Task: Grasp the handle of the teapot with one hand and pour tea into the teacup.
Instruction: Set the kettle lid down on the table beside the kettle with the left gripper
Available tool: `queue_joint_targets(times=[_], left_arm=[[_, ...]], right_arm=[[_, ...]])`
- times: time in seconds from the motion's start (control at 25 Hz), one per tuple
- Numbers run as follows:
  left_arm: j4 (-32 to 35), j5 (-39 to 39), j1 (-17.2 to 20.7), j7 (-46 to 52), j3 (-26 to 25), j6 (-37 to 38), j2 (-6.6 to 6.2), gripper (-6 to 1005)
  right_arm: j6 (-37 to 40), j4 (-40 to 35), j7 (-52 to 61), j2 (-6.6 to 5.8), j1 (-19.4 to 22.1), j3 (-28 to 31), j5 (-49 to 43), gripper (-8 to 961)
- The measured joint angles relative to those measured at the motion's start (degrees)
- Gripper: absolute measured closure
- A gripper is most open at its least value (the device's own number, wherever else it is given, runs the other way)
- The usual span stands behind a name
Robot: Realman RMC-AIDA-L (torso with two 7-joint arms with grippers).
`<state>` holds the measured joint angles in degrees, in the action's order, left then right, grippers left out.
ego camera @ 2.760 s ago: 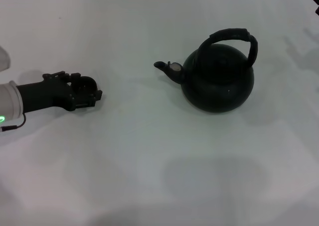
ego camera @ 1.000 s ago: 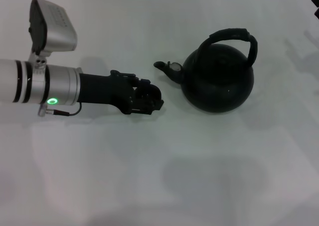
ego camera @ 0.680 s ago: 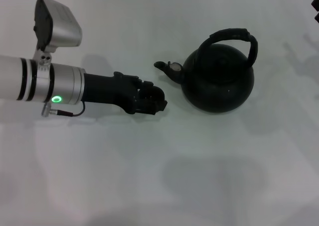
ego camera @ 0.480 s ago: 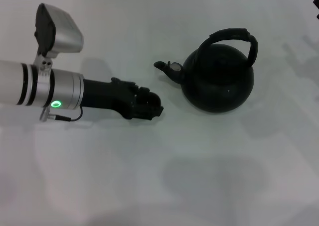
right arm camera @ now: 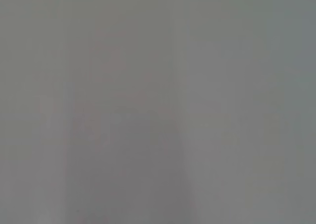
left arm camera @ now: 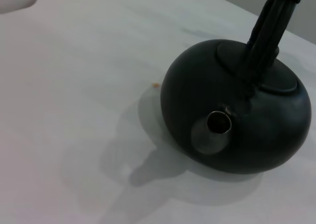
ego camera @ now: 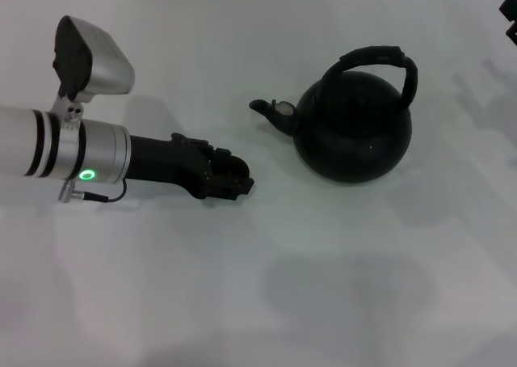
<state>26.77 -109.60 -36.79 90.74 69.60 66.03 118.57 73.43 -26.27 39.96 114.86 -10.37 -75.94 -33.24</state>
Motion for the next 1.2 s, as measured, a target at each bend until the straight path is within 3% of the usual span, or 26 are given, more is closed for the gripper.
queue_joint_targets(times=[0.48, 1.2], left_arm=[[1.36, -1.69, 0.37, -1.17, -0.04, -4.03, 0.00, 303], [10.51, -2.13, 4.59, -3.35, 0.06, -4.76, 0.43, 304]], right_arm=[[-0.91, 0.90, -0.04, 0.10, 0.33, -0.31, -0.07, 305], [-3.10, 1.13, -0.41, 0.18, -0.28, -0.54, -0.08, 304]])
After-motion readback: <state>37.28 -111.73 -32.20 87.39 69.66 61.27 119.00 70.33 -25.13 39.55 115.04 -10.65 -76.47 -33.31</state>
